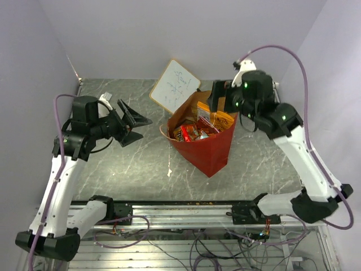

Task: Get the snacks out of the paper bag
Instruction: Move the paper bag to the center of the board, then adjust the paper bag at the center of the board.

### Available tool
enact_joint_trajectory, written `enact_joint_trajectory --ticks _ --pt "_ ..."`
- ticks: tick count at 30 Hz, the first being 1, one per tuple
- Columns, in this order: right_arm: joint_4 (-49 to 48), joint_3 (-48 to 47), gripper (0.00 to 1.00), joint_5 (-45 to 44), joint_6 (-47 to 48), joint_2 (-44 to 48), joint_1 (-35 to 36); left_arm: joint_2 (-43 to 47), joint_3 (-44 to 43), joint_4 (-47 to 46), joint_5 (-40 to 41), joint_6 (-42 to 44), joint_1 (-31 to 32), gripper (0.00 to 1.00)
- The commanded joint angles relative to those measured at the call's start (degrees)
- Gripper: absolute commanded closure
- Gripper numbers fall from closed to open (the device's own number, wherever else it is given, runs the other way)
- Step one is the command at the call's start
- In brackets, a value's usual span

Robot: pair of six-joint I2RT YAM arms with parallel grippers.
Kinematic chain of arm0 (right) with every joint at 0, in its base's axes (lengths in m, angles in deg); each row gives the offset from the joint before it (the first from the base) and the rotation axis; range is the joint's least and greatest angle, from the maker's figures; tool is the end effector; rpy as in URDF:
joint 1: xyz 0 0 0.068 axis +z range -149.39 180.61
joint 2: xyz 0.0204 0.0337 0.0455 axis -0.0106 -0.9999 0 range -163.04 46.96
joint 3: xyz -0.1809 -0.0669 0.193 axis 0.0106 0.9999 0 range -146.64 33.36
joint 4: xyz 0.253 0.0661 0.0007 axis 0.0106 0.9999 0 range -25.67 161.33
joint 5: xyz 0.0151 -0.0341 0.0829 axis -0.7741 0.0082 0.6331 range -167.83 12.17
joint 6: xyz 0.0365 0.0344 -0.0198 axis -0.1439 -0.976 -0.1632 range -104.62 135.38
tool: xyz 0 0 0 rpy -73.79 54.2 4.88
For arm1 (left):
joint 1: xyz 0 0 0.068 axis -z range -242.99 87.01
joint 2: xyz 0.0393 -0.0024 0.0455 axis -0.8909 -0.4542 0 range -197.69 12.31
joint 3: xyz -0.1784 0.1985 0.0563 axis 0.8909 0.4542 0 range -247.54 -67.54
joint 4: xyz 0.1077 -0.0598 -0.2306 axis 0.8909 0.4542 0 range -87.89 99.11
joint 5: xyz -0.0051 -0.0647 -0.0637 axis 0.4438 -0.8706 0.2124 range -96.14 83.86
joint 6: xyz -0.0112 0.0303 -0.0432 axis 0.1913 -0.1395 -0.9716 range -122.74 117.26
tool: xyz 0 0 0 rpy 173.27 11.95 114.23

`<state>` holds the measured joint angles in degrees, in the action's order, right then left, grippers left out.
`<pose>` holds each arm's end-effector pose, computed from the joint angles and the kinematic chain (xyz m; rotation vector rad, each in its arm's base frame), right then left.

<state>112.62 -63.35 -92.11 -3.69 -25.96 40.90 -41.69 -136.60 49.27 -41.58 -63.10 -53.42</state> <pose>0.1897 0.1492 0.4747 -0.2101 1.9980 0.4196 0.1673 -0.0491 0.3939 -0.6189 2.2511 -1.3307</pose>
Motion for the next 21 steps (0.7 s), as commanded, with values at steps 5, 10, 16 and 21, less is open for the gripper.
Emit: enact_joint_trajectory --ticks 5,10,16,21 --pt "2.3 -9.9 0.0 14.7 1.6 -13.5 -21.9 -7.0 -4.7 -3.7 4.4 4.2 10.0 0.07" --pt "-2.0 -9.9 0.05 26.7 -2.1 -19.1 -33.7 -11.0 -5.9 -4.3 5.1 6.2 13.4 0.06" --pt "-4.7 -8.0 0.19 33.4 -1.3 -23.5 -38.1 -17.9 -14.1 2.0 5.9 12.0 17.2 0.05" --pt "-9.9 -4.6 0.34 40.6 -1.7 -25.3 -38.9 -17.9 -14.3 1.7 7.4 11.6 19.2 0.05"
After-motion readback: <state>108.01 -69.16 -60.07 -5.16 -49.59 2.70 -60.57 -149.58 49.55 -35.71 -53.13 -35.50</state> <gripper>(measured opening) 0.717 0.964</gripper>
